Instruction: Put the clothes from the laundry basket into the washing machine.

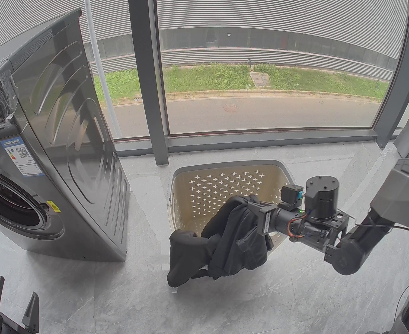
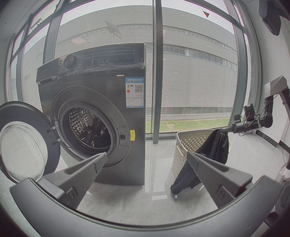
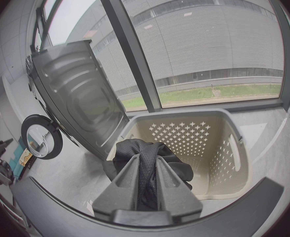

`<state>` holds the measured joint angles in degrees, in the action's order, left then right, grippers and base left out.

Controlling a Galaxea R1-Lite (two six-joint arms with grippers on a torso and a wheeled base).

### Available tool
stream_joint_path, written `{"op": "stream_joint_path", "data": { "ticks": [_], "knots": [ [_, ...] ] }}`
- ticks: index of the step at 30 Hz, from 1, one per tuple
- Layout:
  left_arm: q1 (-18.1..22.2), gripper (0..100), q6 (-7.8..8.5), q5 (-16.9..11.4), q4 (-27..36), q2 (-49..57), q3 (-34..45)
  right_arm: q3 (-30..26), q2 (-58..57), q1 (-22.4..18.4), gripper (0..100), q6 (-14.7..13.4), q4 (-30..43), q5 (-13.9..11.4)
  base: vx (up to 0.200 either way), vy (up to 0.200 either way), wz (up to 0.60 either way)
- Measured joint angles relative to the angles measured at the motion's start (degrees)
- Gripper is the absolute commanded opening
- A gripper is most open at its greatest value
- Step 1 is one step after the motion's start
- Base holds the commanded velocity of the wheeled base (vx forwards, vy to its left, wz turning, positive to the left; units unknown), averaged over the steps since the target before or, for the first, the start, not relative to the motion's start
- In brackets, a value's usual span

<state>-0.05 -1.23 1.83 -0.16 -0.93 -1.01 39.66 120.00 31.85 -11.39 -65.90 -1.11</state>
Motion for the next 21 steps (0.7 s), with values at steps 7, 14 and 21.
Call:
{"op": "stream_joint_path", "data": {
  "ticks": [7, 14, 21],
  "knots": [
    [0.0, 100, 0.3, 0.0, 0.0, 0.0, 0.0, -6.7, -10.7, -1.5, 0, 0.4, -2.9, 0.0, 0.0, 0.0, 0.0],
    [0.0, 100, 0.72, 0.0, 0.1, 0.0, 0.0, -11.0, -21.8, -4.4, 0, 1.2, -3.7, -0.4, 0.0, 0.0, 0.0],
    [0.0, 100, 0.77, -0.2, 0.1, 0.0, 0.0, -14.4, -30.6, -5.0, 0, 2.8, -3.1, -1.6, -0.029, 0.0, 0.0]
  ]
}}
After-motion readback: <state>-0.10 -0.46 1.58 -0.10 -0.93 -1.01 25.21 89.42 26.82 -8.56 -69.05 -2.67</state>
